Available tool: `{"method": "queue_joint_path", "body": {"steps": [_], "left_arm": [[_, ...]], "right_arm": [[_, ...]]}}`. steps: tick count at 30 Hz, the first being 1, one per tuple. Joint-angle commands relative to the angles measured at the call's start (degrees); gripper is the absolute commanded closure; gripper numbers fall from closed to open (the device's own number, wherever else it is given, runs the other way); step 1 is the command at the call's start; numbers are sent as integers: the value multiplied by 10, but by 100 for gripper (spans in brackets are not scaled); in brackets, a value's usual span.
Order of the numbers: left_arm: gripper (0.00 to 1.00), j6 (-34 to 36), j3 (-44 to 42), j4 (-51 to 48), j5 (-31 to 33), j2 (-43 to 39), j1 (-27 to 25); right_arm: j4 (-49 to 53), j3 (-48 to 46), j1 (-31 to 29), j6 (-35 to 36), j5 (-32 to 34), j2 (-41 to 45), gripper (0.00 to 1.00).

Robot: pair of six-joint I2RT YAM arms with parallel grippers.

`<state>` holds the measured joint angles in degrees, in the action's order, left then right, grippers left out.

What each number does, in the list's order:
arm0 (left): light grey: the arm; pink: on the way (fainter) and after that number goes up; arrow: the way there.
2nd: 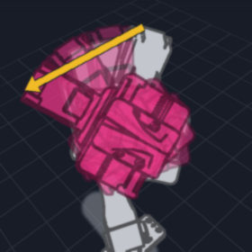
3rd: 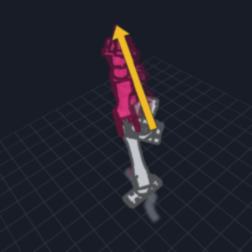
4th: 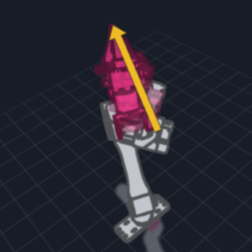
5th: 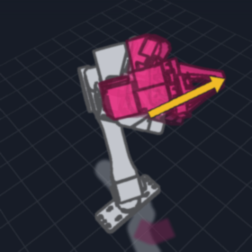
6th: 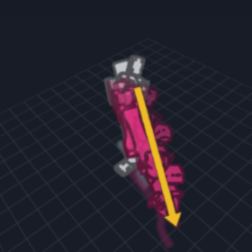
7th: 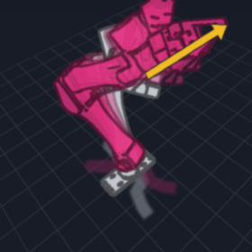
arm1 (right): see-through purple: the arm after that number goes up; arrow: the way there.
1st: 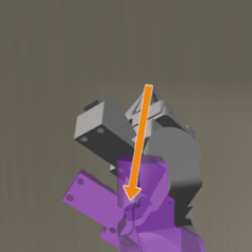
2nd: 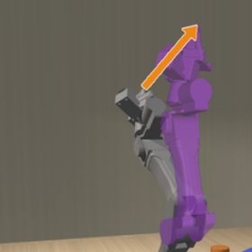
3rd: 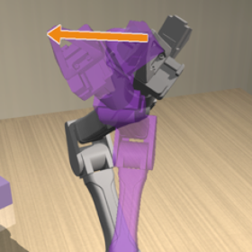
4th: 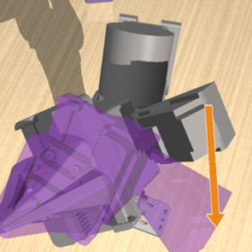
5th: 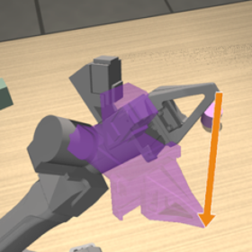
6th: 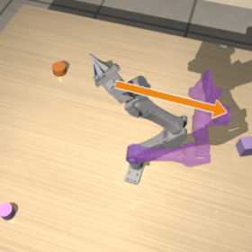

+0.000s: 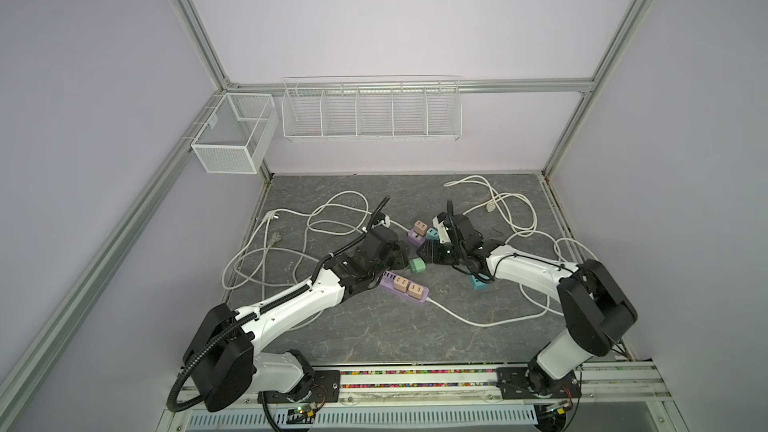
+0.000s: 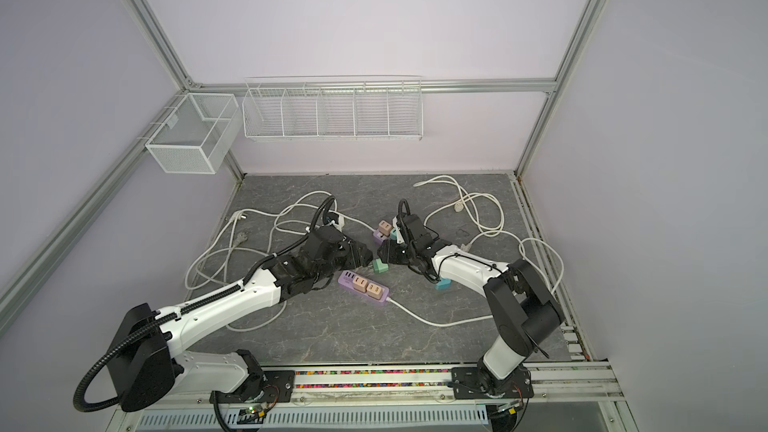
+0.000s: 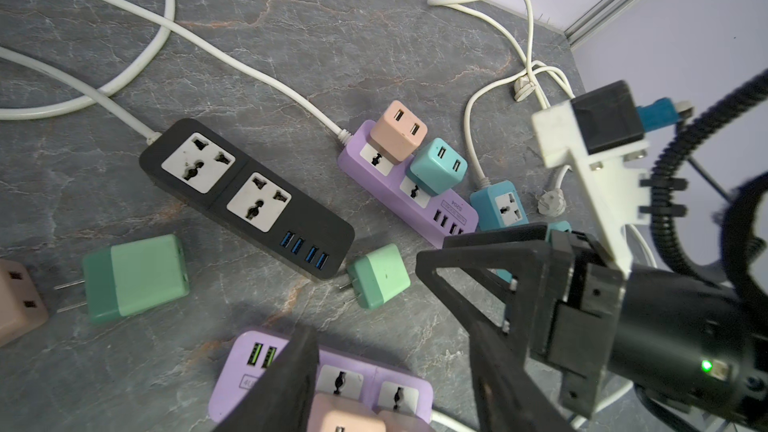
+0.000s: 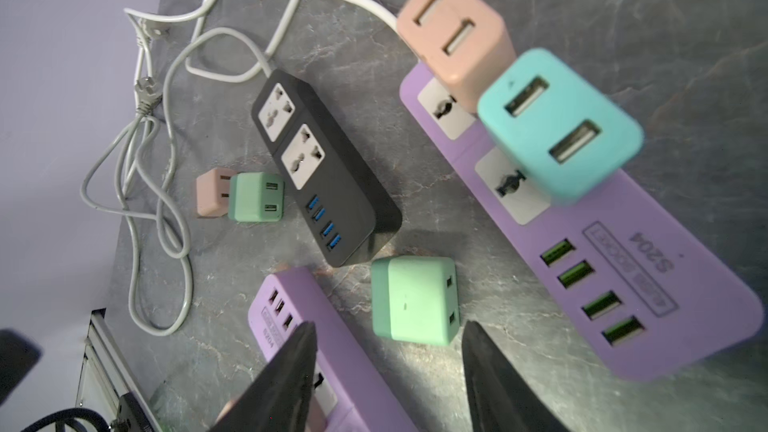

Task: Pull the plug off the socket

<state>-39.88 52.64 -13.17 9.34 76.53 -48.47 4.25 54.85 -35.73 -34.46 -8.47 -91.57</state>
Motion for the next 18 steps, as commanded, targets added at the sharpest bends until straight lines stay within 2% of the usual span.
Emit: {"method": "queue_joint_path", "body": {"steps": [1, 8, 13, 18], "left_arm": [[40, -19, 31, 30, -31, 21, 2], [40, -61, 65, 77, -88, 88, -13], [40, -92, 110, 80, -106, 149, -42], [40, -135, 138, 106, -129, 207, -53]], "right_arm": [[61, 8, 3, 38, 23, 52, 37], [191, 29, 21, 92, 46, 124, 31], [262, 22, 47, 105, 97, 182, 25], [323, 20, 87, 101, 125, 205, 23]]}}
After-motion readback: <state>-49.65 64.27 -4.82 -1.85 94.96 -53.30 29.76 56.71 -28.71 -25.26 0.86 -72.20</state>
